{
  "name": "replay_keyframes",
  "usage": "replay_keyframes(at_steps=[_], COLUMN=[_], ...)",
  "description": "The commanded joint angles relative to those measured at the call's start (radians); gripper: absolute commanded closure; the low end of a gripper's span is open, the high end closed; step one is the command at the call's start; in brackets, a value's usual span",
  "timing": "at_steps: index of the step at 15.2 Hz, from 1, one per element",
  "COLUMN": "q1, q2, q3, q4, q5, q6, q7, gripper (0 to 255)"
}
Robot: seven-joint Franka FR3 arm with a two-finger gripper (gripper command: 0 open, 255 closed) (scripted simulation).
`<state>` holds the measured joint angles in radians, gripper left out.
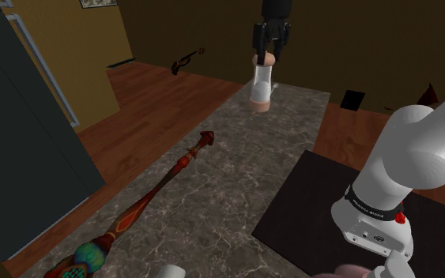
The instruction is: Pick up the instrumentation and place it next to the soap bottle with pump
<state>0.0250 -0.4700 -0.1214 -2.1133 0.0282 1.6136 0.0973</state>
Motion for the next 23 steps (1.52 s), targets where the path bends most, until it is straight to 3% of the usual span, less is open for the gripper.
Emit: replay_keyframes(at_steps=[1, 15, 23], q1=[0.000, 0.005, 0.029], q2=[0.007, 0.065, -0.185], q3=[-0.001, -0.002, 0.101], q4=[0.035, 0.278, 0.083], q5=[0.000, 0.007, 0.048], q6=[-0.028, -0.214, -0.260], q7=[-0.001, 0.007, 0.138], gripper=[255, 255, 255])
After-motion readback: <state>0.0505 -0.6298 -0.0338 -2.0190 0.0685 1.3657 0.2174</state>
